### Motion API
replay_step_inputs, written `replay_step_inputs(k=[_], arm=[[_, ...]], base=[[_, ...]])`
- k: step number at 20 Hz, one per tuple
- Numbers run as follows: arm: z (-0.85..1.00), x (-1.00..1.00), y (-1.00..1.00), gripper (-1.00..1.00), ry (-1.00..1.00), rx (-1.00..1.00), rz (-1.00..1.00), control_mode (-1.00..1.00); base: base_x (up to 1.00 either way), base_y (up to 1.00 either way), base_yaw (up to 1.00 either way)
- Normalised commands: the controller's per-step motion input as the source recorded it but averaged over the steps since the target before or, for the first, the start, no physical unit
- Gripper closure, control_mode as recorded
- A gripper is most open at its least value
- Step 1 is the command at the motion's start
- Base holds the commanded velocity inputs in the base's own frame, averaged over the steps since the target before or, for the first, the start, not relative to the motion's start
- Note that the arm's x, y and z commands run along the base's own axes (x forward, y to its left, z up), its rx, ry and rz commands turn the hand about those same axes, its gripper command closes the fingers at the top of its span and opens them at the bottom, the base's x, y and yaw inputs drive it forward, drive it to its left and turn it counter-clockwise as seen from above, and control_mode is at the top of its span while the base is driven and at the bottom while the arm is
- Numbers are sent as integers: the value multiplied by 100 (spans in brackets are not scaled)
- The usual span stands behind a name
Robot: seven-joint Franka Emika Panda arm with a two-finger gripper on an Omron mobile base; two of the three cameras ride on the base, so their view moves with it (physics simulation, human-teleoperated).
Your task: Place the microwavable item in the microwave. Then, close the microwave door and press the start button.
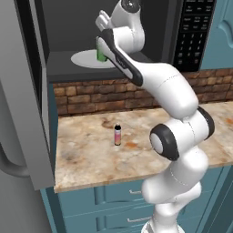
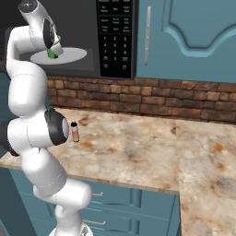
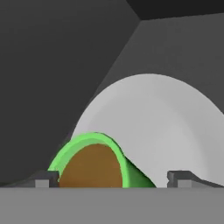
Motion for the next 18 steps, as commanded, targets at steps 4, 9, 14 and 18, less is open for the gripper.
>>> replay_step_inputs(k=[4, 9, 14, 18], arm=[[15, -4, 1, -100, -2, 0, 10, -100], [1, -35, 4, -100, -12, 0, 8, -100], [-14, -85, 0, -100, -26, 0, 2, -100], [-48, -100, 0, -100, -36, -3, 0, -100]], base=[[0, 0, 0], [0, 0, 0], [0, 0, 0], [0, 0, 0]])
